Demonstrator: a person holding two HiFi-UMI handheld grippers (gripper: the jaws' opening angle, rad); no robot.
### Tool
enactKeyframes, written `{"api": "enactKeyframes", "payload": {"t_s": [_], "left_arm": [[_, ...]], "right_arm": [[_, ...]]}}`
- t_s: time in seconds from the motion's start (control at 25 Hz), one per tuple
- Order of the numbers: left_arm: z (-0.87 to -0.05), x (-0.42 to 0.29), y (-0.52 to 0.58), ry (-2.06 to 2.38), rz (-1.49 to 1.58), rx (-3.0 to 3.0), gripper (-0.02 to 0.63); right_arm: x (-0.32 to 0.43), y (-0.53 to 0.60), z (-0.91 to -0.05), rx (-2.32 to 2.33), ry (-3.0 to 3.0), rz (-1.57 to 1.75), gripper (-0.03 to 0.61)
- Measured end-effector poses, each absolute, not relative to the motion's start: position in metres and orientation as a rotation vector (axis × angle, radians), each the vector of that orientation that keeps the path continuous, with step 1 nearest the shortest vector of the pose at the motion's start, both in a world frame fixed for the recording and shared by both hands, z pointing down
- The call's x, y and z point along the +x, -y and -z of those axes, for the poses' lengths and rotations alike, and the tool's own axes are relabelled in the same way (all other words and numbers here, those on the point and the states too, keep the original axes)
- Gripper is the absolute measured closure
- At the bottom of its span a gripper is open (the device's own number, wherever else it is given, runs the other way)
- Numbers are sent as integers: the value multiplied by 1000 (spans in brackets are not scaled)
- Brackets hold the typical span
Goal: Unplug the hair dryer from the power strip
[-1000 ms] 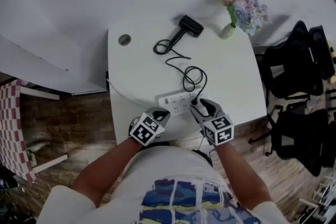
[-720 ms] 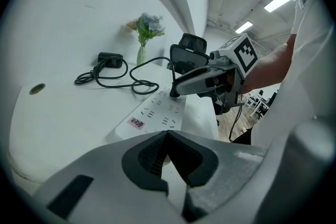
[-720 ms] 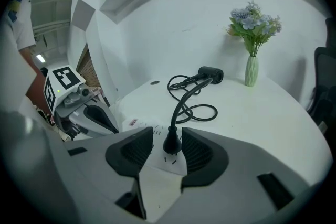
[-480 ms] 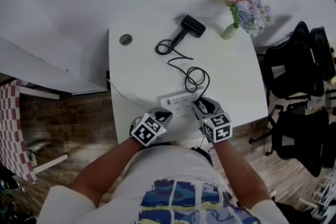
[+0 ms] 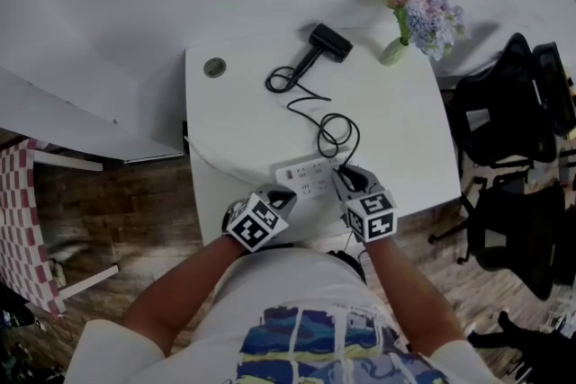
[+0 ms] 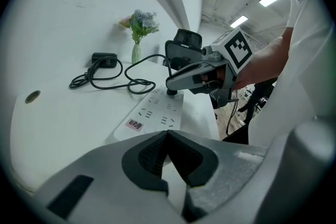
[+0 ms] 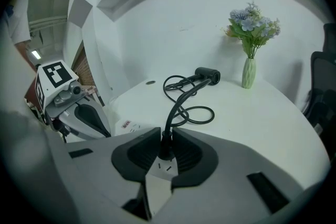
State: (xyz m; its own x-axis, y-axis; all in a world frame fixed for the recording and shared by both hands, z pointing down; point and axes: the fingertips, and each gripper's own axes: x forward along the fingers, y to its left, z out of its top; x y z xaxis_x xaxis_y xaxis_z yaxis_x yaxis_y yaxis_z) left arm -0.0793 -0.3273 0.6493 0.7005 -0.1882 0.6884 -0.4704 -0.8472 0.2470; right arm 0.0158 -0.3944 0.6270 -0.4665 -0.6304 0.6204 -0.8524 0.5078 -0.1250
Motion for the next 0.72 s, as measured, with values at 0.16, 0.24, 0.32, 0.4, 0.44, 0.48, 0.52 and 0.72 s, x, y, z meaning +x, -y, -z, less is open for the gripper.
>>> {"api": "enactKeyframes", "payload": {"t_s": [0.16, 0.24, 0.32, 0.4, 0.44, 0.48, 0.52, 0.72], "left_arm": [[-653, -79, 330, 504, -984, 2483, 612], [-651, -78, 328, 498, -987, 2464, 612], [-652, -78, 327, 489, -1004, 2458, 612], [-654, -79, 328, 483, -1031, 2461, 613], [-654, -78, 329, 481, -1043, 2460, 613], [-654, -77, 329, 480, -1052, 2458, 612], [-654, -77, 329, 477, -1058, 2457, 613], [-654, -75, 328, 446, -1127, 2459, 612]], "right_arm": [[15, 397, -627, 1210, 2247, -542, 522], [16, 393, -626, 1212, 2237, -542, 523], [16, 392, -625, 1212, 2237, -539, 526], [15, 393, -624, 1210, 2246, -536, 529], [16, 394, -623, 1212, 2250, -538, 529], [16, 394, -622, 1216, 2254, -540, 529], [17, 394, -621, 1220, 2255, -541, 529], [19, 391, -620, 1210, 2249, -558, 531]]}}
